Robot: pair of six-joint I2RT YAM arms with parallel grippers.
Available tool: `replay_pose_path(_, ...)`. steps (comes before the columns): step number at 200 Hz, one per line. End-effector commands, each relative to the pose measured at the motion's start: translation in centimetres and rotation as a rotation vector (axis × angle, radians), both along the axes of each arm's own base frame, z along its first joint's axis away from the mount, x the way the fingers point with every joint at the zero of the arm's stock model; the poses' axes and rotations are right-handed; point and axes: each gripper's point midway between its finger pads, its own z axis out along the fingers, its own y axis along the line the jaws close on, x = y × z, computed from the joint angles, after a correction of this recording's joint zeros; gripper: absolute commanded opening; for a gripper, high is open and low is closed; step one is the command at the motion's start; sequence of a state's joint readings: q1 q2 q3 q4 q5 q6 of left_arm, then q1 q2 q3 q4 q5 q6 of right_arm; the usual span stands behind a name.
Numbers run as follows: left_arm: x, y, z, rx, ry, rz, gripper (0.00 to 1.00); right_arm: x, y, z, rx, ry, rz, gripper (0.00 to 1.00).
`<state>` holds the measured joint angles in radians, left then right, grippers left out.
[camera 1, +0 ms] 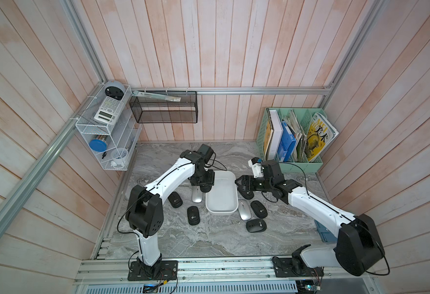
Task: Put the mouse in the storage box
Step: Place the mouse in the storage box.
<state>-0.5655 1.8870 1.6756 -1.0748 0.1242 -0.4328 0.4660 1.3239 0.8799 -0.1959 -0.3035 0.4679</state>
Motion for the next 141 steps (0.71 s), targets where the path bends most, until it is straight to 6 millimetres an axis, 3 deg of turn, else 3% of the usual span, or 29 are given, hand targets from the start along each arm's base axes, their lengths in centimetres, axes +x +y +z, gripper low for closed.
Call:
replay_pose_path(1, 0.8, -2.9, 0.3, -0.066, -0.004, 0.003, 0.40, -1.7, -2.1, -1.3, -0.051, 0.029, -0.043, 0.83)
replay_pose_path(27, 0.8, -5.6, -0.4, -0.092, 0.014, -0.016, 0.39, -2.8, -3.2, -1.4, -0.067, 0.023, -0.064, 0.83)
replay_pose_path(74, 1.2, -7.7, -2.9, -0.053, 0.042, -0.008, 0.40, -3.7, -4.4, -1.8, -0.085, 0.013, -0.077, 0.84)
replay_pose_path(94, 1.2, -8.3, -4.4, -0.004, 0.060, -0.019, 0.39, -3.7, -4.6, -1.8, -0.089, 0.010, -0.079, 0.84)
replay_pose_path(141, 2.5, -8.1, -5.6, 0.074, 0.047, 0.019, 0.40, -3.7, -5.0, -2.0, -0.097, 0.004, -0.077, 0.84)
